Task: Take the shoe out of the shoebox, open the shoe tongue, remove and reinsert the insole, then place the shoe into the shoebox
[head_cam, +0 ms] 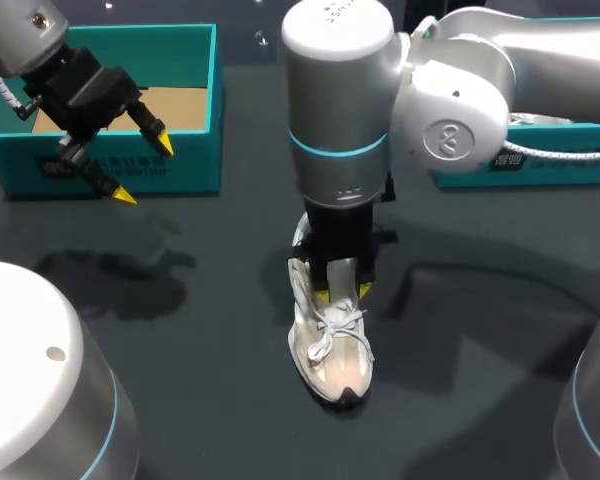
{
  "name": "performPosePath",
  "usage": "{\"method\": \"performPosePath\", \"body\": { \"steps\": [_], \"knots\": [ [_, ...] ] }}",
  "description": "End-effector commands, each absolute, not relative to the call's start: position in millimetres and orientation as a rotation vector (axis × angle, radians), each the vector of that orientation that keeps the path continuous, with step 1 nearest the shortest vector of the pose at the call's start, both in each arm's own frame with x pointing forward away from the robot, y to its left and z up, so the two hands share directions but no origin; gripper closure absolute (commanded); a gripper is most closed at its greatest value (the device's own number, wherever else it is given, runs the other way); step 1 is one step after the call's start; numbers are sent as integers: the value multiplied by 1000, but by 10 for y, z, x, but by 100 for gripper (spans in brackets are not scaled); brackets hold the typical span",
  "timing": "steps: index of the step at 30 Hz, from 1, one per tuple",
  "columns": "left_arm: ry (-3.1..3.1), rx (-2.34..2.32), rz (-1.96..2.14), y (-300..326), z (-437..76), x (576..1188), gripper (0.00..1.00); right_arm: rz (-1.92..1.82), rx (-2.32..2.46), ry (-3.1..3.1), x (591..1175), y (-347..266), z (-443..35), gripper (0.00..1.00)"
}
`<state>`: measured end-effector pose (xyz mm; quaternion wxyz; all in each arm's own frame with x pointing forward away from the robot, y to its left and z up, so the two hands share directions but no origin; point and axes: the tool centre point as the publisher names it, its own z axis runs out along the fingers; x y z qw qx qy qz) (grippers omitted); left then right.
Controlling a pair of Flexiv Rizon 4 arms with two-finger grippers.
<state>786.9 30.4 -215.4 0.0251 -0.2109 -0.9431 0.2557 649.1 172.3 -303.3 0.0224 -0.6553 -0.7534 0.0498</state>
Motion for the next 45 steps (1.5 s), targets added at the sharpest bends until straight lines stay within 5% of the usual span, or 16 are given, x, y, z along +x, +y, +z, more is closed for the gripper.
{"method": "performPosePath", "body": {
  "steps": [1, 18, 29, 45],
  "knots": [
    [-2918, -653, 787, 308, -2154, 7863, 0, 132, -2050, -2337, 6413, 1677, -2929, 62],
    [-2918, -653, 787, 308, -2154, 7863, 0, -43, -1911, -2511, 6931, 1929, -3072, 77],
    [-2918, -653, 787, 308, -2154, 7863, 0, -85, -1843, -2444, 7245, 1922, -3493, 75],
    [-2918, -653, 787, 308, -2154, 7863, 0, -49, -1868, -2512, 7205, 1928, -3302, 71]
  ]
}}
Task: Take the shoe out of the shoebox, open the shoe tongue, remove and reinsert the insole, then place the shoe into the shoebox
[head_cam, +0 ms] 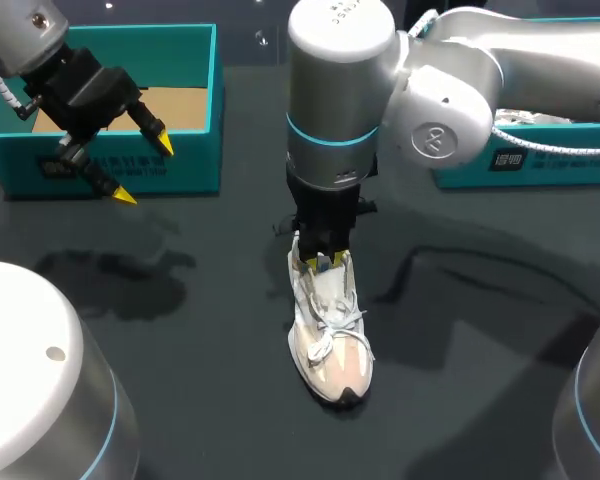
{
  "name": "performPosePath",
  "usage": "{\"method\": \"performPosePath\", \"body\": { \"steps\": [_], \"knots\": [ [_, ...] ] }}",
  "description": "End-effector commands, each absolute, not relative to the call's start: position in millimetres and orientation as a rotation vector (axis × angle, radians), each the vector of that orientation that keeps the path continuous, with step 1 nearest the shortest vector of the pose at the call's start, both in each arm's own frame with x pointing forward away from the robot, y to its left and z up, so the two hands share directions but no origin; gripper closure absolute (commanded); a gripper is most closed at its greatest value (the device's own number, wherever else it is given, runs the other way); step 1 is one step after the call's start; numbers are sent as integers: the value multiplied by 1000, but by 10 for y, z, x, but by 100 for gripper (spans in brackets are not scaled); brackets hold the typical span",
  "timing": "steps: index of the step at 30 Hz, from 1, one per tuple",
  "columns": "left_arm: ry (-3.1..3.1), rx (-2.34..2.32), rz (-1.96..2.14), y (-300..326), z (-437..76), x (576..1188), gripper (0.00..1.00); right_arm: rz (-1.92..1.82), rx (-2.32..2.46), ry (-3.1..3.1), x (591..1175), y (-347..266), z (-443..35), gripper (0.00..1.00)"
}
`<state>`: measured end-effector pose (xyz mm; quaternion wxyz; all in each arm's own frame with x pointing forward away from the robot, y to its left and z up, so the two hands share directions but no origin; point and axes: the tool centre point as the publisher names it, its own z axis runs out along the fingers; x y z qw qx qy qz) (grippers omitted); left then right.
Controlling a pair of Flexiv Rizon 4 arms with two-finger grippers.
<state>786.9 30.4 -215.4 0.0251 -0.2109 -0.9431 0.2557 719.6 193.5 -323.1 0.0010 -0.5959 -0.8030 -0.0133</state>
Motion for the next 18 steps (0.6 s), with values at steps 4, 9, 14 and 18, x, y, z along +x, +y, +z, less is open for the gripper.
{"method": "performPosePath", "body": {
  "steps": [4, 9, 14, 18],
  "knots": [
    [-2918, -653, 787, 308, -2154, 7863, 0, -54, -1854, -2485, 7237, 1864, -3458, 71],
    [-2918, -653, 787, 308, -2154, 7863, 0, -56, -1838, -2454, 7273, 1818, -3588, 72],
    [-2918, -653, 787, 308, -2154, 7863, 0, -54, -1827, -2520, 7269, 1870, -3366, 71],
    [-2918, -653, 787, 308, -2154, 7863, 0, -22, -1785, -2596, 7250, 1899, -3130, 67]
  ]
}}
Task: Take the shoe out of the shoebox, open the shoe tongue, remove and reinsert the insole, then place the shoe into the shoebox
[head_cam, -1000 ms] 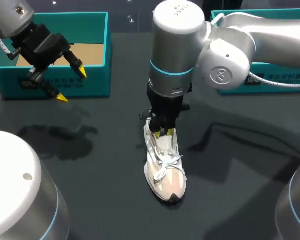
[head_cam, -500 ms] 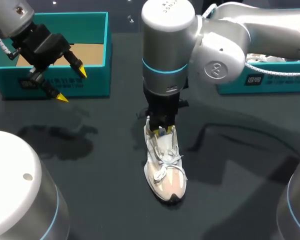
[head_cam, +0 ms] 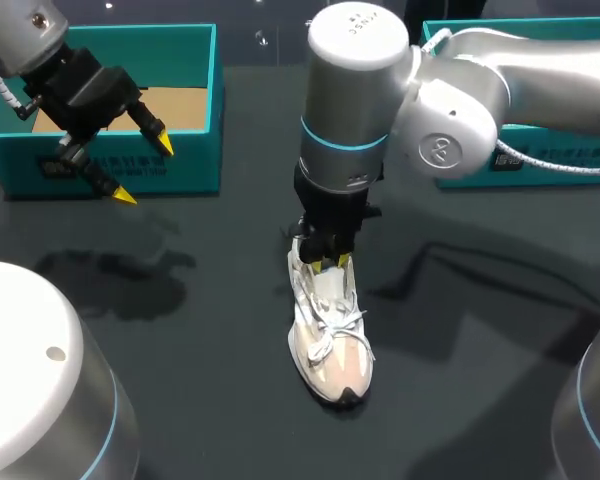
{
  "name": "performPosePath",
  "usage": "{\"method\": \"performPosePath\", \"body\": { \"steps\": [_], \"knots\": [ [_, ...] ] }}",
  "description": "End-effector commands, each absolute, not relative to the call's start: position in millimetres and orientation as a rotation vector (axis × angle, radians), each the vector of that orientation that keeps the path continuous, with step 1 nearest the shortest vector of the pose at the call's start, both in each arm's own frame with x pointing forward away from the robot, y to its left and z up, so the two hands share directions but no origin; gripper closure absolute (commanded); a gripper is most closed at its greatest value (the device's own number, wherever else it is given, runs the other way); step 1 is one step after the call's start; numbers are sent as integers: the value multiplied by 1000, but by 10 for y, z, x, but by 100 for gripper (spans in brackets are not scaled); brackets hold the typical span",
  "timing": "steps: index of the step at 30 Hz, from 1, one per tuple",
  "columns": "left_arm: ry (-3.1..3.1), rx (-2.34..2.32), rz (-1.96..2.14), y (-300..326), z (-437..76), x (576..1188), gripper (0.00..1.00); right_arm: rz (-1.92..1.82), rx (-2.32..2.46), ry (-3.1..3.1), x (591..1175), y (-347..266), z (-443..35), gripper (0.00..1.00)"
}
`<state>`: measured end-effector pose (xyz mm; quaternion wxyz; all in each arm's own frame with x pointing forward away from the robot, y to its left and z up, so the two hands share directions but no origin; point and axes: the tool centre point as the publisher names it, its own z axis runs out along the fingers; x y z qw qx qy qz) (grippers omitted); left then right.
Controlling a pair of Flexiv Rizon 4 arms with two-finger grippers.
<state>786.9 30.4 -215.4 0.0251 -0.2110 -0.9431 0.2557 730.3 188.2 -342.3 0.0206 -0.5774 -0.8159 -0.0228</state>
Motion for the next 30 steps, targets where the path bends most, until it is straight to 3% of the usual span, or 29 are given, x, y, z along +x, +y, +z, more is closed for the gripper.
{"method": "performPosePath", "body": {
  "steps": [1, 12, 15, 16, 19, 23, 30],
  "knots": [
    [-2918, -653, 787, 308, -2154, 7863, 0, -13, -1772, -2621, 7244, 1904, -3068, 65],
    [-2918, -653, 787, 308, -2154, 7863, 0, -22, -1236, -3041, 7318, 1847, -2615, 51],
    [-2918, -653, 787, 308, -2154, 7863, 0, -8, -1089, -3116, 7366, 1827, -2561, 33],
    [-2918, -653, 787, 308, -2154, 7863, 0, -20, -1040, -3140, 7378, 1826, -2548, 22],
    [-2918, -653, 787, 308, -2154, 7863, 0, -18, -922, -3184, 7422, 1813, -2516, 0],
    [-2918, -653, 787, 308, -2154, 7863, 0, -178, -539, -3182, 7432, 1764, -2506, 0],
    [-2918, -653, 787, 308, -2154, 7863, 0, -178, -539, -3182, 7432, 1764, -2506, 0]
  ]
}}
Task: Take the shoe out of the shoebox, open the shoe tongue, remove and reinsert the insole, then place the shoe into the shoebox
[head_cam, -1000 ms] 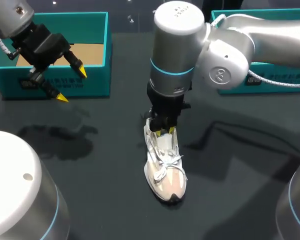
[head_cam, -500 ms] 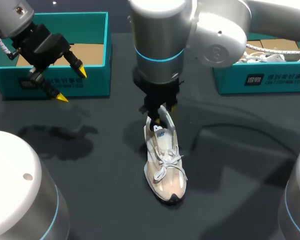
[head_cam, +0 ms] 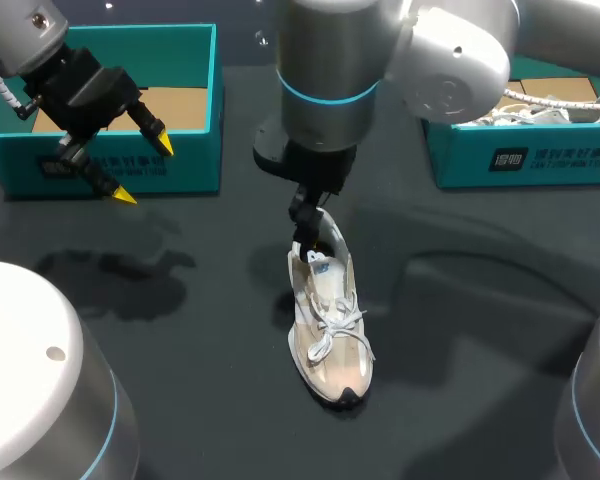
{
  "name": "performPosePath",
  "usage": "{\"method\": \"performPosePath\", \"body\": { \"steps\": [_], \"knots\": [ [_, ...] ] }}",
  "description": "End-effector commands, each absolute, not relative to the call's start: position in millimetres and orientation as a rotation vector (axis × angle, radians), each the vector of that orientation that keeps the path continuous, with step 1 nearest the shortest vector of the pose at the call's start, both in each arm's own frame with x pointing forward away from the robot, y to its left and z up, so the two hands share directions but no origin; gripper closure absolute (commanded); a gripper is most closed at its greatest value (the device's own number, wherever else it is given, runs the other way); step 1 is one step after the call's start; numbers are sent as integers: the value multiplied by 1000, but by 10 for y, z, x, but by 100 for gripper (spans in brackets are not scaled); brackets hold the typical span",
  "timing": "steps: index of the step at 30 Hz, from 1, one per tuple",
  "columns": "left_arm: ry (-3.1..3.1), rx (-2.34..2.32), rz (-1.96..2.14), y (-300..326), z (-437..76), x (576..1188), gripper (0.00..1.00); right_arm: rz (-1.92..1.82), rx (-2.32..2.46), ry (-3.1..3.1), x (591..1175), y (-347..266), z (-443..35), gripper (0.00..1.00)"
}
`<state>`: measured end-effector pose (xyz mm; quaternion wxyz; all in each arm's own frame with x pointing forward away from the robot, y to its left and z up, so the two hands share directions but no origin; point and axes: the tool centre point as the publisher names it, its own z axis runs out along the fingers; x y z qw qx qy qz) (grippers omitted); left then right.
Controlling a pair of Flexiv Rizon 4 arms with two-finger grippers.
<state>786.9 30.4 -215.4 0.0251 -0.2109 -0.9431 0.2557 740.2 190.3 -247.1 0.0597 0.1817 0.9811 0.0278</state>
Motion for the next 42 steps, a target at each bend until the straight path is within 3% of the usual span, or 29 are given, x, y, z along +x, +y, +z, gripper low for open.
{"method": "performPosePath", "body": {
  "steps": [1, 19, 42],
  "knots": [
    [-2918, -653, 787, 308, -2154, 7863, 0, 168, 508, 3003, 7432, 1764, -2506, 0],
    [-2918, -653, 787, 308, -2154, 7863, 0, -28, 226, 2965, 7723, 2058, -2532, 0],
    [-2918, -653, 787, 308, -2154, 7863, 0, -58, -42, 2960, 8096, 1899, -3050, 0]
  ]
}}
